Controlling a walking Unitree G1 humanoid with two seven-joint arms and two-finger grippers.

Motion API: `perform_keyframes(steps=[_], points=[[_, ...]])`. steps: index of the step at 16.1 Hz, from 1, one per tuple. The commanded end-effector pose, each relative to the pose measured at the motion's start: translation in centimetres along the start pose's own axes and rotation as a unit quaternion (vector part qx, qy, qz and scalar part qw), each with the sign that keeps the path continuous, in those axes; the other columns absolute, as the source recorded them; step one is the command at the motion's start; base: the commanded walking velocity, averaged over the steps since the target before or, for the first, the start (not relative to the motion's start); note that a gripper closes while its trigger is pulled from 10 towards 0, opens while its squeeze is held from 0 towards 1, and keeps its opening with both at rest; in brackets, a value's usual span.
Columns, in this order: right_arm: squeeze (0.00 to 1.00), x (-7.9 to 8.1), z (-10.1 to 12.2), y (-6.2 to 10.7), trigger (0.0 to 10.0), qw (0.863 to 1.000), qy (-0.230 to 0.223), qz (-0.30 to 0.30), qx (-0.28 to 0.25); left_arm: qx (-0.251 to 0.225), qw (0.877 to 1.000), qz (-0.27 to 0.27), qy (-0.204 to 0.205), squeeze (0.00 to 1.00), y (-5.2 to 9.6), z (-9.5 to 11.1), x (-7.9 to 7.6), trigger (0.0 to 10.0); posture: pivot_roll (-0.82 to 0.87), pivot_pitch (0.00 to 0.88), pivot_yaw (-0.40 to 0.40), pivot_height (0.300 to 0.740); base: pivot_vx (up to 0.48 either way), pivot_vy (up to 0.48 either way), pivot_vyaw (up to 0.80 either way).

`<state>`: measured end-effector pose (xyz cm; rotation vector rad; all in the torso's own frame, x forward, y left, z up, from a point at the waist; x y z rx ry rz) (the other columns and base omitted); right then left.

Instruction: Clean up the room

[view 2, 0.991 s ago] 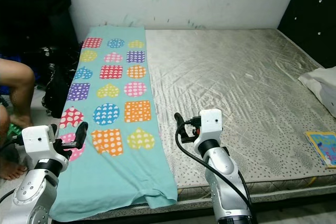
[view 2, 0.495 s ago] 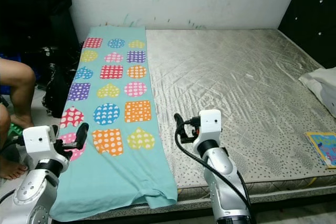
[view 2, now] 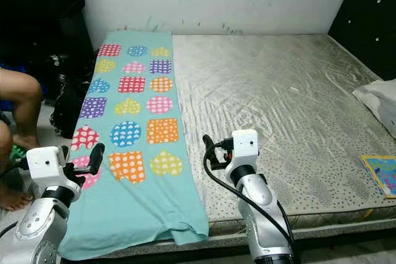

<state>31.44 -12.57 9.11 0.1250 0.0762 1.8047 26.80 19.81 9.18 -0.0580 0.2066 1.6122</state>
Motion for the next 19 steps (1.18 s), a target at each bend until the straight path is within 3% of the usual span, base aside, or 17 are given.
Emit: perform_keyframes(steps=[1,4,13,19], points=[[0.00,-0.10,0.67,-0.07,10.0,1.000,0.003,0.000,-0.008,-0.005,1.000,-0.008,0.002,0.00,-0.08,0.45,-0.41,10.0,-0.11,0.040,-0.028,0.700,0.000,0.000,0.00],[0.00,-0.05,0.75,-0.11,10.0,1.000,0.004,0.003,-0.010,-0.004,1.000,-0.007,0.004,0.00,-0.09,0.49,-0.49,10.0,-0.11,0.044,-0.030,0.680,0.000,0.000,0.00],[0.00,0.16,0.75,-0.17,10.0,1.000,0.015,0.011,-0.007,-0.002,1.000,-0.003,0.015,0.00,-0.05,0.49,-0.59,10.0,-0.12,0.048,-0.033,0.680,0.000,0.000,0.00],[0.00,0.46,0.73,-0.15,10.0,1.000,0.020,0.020,-0.008,-0.002,1.000,0.002,0.019,0.00,-0.04,0.46,-0.50,10.0,-0.12,0.045,-0.038,0.612,0.000,0.000,0.00]])
Point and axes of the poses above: a point about 5 cm out from each wrist's last joint towards the gripper, its own y axis pointing back from the gripper into the wrist, its own z axis along the axis of the wrist's last joint, x = y × z, the point moved 3 cm from there along -y, pointing out of the wrist towards the gripper, and after that the axes turned 2 degrees about y, right-handed, at the moved point
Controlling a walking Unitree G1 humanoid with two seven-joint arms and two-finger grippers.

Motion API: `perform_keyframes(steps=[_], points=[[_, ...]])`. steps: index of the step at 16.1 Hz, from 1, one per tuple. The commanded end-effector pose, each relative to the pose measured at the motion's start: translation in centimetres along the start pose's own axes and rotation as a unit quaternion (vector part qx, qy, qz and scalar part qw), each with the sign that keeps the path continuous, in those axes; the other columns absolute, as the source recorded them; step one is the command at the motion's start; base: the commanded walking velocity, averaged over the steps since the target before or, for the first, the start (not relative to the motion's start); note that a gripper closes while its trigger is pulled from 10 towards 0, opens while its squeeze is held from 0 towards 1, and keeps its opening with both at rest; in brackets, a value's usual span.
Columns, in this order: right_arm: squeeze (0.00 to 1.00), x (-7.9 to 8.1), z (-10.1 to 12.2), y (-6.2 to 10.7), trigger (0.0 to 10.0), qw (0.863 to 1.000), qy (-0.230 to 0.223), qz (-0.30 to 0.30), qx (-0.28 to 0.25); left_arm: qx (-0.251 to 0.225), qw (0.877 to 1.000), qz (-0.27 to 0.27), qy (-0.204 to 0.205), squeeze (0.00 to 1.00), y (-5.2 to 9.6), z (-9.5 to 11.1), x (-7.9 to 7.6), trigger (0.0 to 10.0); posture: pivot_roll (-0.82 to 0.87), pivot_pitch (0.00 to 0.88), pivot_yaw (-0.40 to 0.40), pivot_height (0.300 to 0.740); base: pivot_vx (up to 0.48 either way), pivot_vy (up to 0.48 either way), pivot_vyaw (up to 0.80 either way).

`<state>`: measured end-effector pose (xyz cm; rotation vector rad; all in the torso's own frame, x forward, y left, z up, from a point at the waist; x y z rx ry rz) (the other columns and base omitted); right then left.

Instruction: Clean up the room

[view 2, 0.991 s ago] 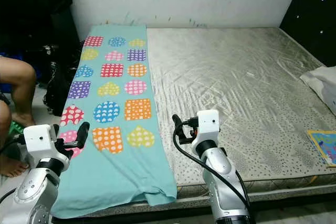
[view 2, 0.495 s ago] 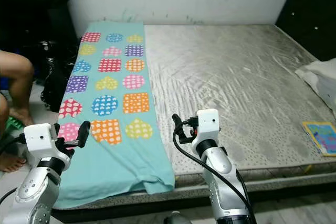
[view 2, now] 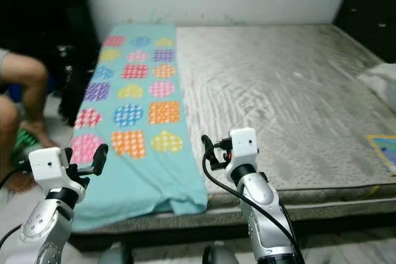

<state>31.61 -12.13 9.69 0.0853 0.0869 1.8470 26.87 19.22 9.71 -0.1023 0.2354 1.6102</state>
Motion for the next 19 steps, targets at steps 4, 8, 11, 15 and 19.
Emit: perform_keyframes(steps=[4,8,11,15,19], points=[[0.00,0.2,0.2,0.0,10.0,1.000,0.002,0.008,-0.003,0.002,1.000,0.016,0.000,0.00,0.0,0.1,0.4,10.0,-0.11,0.040,-0.040,0.592,0.000,0.000,0.00],[0.00,0.4,0.2,-0.1,10.0,1.000,0.003,0.014,-0.004,0.000,1.000,0.020,0.000,0.00,0.0,0.0,0.5,10.0,-0.11,0.036,-0.044,0.592,0.000,0.000,0.00],[0.00,0.4,0.2,-0.1,10.0,1.000,0.004,0.016,-0.004,-0.001,1.000,0.019,0.001,0.00,0.0,0.1,0.5,10.0,-0.11,0.036,-0.044,0.592,0.000,0.000,0.00],[0.00,1.0,0.6,0.0,10.0,0.999,0.011,0.038,-0.015,-0.010,1.000,0.002,0.001,0.00,0.1,0.5,0.0,10.0,-0.12,0.050,-0.045,0.592,0.080,0.000,0.00],[0.00,1.5,0.7,0.1,10.0,0.998,0.015,0.053,-0.018,-0.010,1.000,0.002,0.003,0.00,0.1,0.6,-0.1,10.0,-0.12,0.067,-0.050,0.592,0.346,0.000,0.29]])
Point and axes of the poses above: a point about 5 cm out from each wrist's last joint towards the gripper, its own y axis pointing back from the gripper into the wrist, its own z axis along the axis of the wrist's last joint, x = y × z, the point moved 3 cm from there along -y, pointing out of the wrist towards the gripper, and after that the axes turned 2 degrees about y, right-handed, at the moved point
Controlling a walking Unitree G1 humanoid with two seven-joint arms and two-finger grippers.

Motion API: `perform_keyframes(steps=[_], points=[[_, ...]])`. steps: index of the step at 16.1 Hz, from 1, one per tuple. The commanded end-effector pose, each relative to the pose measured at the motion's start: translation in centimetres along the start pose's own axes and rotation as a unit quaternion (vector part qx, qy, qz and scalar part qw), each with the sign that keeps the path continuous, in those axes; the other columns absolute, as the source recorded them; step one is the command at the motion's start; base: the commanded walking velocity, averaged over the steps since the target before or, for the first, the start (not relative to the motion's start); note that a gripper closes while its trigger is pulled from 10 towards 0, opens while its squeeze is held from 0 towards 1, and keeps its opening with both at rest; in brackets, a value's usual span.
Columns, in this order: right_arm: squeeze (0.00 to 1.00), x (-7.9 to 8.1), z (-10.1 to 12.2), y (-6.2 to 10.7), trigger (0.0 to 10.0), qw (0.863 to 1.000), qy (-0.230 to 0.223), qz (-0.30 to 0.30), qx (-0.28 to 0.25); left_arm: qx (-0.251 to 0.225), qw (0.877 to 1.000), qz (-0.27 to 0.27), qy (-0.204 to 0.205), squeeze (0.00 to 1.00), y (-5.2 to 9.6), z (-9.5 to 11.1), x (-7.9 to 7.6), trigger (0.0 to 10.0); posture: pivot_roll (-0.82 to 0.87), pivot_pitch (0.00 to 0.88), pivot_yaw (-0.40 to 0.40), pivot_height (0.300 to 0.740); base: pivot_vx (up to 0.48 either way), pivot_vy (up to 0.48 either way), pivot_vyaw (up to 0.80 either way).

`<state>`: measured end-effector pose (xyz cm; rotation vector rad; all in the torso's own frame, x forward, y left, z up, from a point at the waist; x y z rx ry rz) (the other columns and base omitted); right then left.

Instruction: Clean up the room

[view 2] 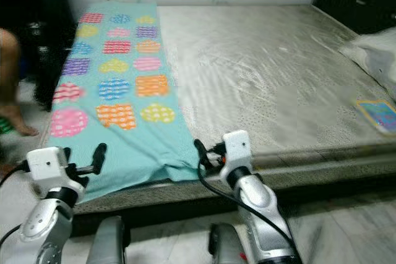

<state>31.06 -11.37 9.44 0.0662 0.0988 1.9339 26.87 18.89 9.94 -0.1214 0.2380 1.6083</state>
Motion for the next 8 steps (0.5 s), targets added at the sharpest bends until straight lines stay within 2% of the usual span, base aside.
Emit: perform_keyframes(steps=[1,3,6,8], points=[[0.00,0.66,1.02,-0.33,10.0,1.000,0.003,0.014,-0.018,-0.005,1.000,0.003,-0.004,0.00,0.08,0.42,0.32,10.0,-0.11,0.070,-0.052,0.592,0.345,0.000,0.80],[0.00,0.73,1.01,-0.41,10.0,1.000,0.000,0.018,-0.017,-0.004,1.000,0.003,-0.005,0.00,0.03,0.45,0.35,10.0,-0.11,0.075,-0.050,0.592,0.351,0.000,0.80],[0.00,0.71,0.86,-0.51,10.0,1.000,-0.005,0.016,-0.013,-0.001,1.000,0.004,-0.006,0.00,-0.01,0.40,0.41,10.0,-0.11,0.080,-0.047,0.592,0.325,0.000,0.00],[0.00,0.68,0.75,-0.54,10.0,1.000,-0.006,0.015,-0.010,0.006,1.000,0.010,0.001,0.00,-0.08,0.15,0.57,10.0,-0.11,0.080,-0.047,0.592,0.000,0.000,0.00]])
Point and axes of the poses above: a point about 5 cm out from each wrist's last joint towards the gripper, its own y axis pointing back from the gripper into the wrist, its own z axis along the axis of the wrist's last joint, x = y × z, the point moved 3 cm from there along -y, pointing out of the wrist towards the gripper, and after that the axes turned 2 degrees about y, right-handed, at the moved point
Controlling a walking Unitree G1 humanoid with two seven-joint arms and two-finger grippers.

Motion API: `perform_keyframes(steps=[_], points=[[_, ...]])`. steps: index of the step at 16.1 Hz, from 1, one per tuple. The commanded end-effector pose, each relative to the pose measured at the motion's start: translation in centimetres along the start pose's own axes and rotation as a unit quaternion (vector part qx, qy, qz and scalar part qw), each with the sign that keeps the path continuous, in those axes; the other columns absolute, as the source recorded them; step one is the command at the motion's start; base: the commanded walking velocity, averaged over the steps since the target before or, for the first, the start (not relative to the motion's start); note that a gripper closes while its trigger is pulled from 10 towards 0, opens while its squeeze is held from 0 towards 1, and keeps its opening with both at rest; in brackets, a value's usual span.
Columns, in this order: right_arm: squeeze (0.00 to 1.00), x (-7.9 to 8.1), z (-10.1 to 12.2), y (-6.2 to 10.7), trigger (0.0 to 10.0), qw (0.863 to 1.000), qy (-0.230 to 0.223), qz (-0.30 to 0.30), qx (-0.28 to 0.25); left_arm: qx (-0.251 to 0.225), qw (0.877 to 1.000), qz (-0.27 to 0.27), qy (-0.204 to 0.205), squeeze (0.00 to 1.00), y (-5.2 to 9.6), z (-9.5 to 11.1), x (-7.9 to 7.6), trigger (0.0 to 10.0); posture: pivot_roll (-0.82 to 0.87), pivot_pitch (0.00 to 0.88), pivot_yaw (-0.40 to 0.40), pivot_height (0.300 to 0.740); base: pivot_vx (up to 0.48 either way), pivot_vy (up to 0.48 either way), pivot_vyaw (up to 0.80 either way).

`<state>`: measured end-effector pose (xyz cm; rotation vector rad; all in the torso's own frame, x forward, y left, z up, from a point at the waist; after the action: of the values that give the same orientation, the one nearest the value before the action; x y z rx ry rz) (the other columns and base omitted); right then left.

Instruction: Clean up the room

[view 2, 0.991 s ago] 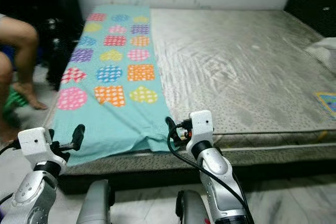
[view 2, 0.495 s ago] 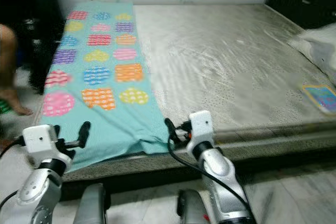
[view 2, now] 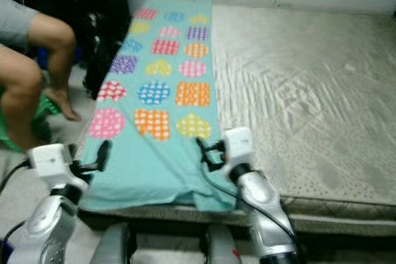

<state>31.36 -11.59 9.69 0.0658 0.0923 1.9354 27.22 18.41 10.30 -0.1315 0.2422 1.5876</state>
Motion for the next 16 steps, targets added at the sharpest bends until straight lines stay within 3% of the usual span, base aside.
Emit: perform_keyframes(steps=[1,4,7,13,16], points=[[0.00,0.99,0.46,-0.40,10.0,1.000,-0.006,0.014,-0.006,0.008,1.000,0.023,-0.001,0.00,0.25,-0.13,1.24,10.0,-0.11,0.085,-0.045,0.592,0.000,0.000,0.00],[0.00,0.97,0.37,-0.46,10.0,1.000,-0.007,0.013,-0.003,0.011,1.000,0.020,0.002,0.00,0.20,-0.16,1.16,10.0,-0.11,0.085,-0.047,0.592,0.000,0.000,0.00],[0.00,0.92,0.30,-0.51,10.0,1.000,-0.009,0.012,0.000,0.012,1.000,0.017,0.001,0.00,0.15,-0.17,1.09,10.0,-0.11,0.086,-0.047,0.592,0.000,0.389,0.00],[0.00,0.87,0.22,-0.54,10.0,1.000,-0.012,0.010,0.003,0.016,1.000,0.015,0.002,0.00,0.13,-0.24,1.01,10.0,-0.12,0.091,-0.045,0.592,0.000,0.480,-0.72],[0.00,0.92,0.23,-0.56,10.0,1.000,-0.010,0.011,0.004,0.013,1.000,0.015,0.001,0.00,0.13,-0.17,0.98,10.0,-0.12,0.091,-0.044,0.592,0.000,0.160,0.00]])
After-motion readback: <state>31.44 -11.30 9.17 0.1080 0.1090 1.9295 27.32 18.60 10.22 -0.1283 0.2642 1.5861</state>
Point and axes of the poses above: a point about 5 cm out from each wrist's last joint towards the gripper, its own y axis pointing back from the gripper into the wrist, its own z axis along the axis of the wrist's last joint, x = y × z, the point moved 3 cm from there along -y, pointing out of the wrist towards the gripper, and after that the axes turned 2 degrees about y, right-handed, at the moved point
